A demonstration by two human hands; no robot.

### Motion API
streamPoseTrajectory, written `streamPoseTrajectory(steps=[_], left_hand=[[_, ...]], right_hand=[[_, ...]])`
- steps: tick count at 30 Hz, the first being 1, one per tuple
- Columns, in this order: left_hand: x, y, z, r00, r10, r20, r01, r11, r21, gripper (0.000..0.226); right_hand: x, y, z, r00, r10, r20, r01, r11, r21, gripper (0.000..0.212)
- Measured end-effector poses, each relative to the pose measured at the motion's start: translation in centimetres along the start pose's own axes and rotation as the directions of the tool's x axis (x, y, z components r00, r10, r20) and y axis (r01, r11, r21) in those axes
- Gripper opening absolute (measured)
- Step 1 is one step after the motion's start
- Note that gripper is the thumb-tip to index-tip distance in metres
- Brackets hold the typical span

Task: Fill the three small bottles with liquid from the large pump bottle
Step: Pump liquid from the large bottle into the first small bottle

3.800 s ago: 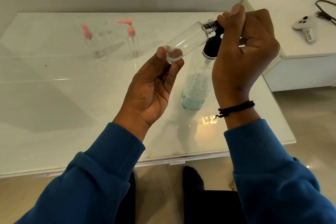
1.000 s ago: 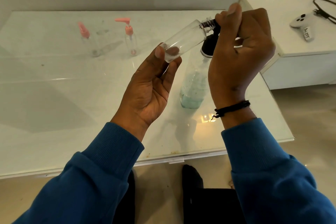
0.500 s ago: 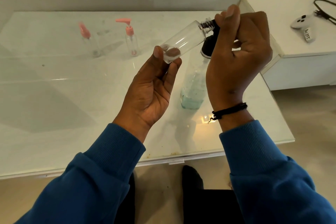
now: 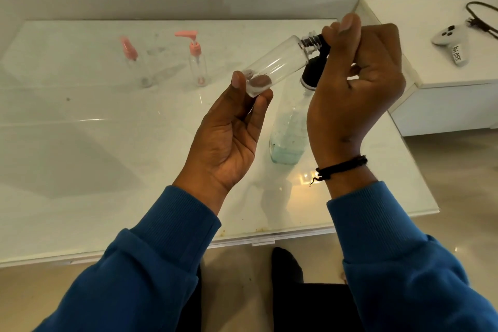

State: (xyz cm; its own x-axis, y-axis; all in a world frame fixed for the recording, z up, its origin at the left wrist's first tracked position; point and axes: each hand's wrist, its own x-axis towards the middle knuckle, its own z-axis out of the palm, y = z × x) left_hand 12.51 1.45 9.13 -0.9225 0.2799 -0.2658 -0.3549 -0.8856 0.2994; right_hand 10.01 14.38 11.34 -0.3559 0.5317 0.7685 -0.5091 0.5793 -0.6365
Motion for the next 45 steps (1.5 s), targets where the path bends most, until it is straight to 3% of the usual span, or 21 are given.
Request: streamPoseTrajectory(steps=[8, 13, 38, 45], left_hand=[[0.03, -0.03, 0.12, 1.0, 0.008, -0.008, -0.007, 1.0, 0.022, 0.048], [-0.02, -0.06, 0.04, 1.0, 0.003, -0.009, -0.003, 1.0, 0.02, 0.051], [-0.22, 0.03, 0.23, 1.0, 0.002, 0.013, -0.003, 0.999, 0.052, 0.041], [-0.17, 0.33, 0.04, 1.0, 0.022, 0.014, -0.022, 0.999, 0.024, 0.054]], right_hand=[[0.26, -0.2, -0.08, 1.0, -0.03, 0.001, 0.03, 0.999, -0.042, 0.029], [-0.04, -0.13, -0.26, 0.99, -0.14, -0.014, 0.137, 0.982, -0.133, 0.026], [0.27, -0.18, -0.46, 0.997, -0.064, 0.053, 0.066, 0.997, -0.041, 0.019], [-0.3, 0.32, -0.41, 0.997, -0.066, 0.045, 0.066, 0.998, 0.01, 0.02]])
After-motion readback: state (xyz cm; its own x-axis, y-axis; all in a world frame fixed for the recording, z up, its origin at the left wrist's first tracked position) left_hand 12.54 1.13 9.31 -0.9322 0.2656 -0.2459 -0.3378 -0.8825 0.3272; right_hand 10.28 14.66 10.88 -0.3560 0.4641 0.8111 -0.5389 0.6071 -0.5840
